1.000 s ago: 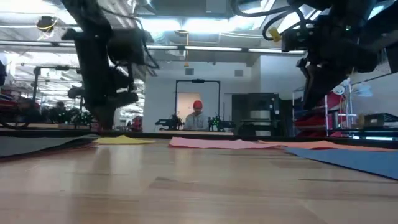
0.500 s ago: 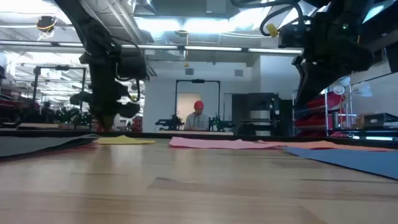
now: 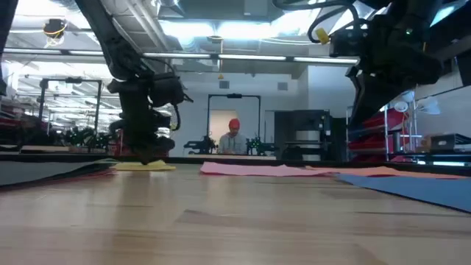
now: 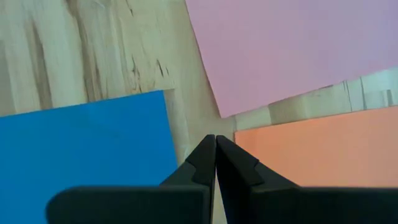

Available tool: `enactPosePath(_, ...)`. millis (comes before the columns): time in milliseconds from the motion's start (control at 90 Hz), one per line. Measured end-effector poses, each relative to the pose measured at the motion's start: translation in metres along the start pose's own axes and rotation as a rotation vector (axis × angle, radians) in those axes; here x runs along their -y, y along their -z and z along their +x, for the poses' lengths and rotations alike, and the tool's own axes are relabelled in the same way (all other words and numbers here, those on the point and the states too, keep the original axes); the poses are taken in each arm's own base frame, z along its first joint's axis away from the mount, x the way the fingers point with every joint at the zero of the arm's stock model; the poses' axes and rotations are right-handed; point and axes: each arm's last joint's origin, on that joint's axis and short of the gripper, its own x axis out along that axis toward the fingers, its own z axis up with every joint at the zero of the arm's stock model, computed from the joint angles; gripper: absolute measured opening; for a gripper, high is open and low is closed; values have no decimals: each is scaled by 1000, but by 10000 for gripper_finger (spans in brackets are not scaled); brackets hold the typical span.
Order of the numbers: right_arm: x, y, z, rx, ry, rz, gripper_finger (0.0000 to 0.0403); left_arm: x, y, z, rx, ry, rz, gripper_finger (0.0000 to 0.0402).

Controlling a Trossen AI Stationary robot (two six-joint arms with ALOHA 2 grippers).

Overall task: Organize paper
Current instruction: Adjust the yellow paper on the table

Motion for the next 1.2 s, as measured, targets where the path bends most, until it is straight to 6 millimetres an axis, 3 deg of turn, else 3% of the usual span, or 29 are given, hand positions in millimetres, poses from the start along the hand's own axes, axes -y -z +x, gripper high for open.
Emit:
enactPosePath(322,0,0,0,0,0,0,0,18,3,-18,48,67,161,0)
enactPosePath(567,0,0,0,-1,0,0,0,18,3,-45,43,39,96,0)
enactPosePath(878,0,0,0,3,-2,1,0,3,7,-25,-36,-60,72,0)
enactPosePath(1200,0,-1,0,6,-4,2,0,2,13,-8,-82,-104,43,0)
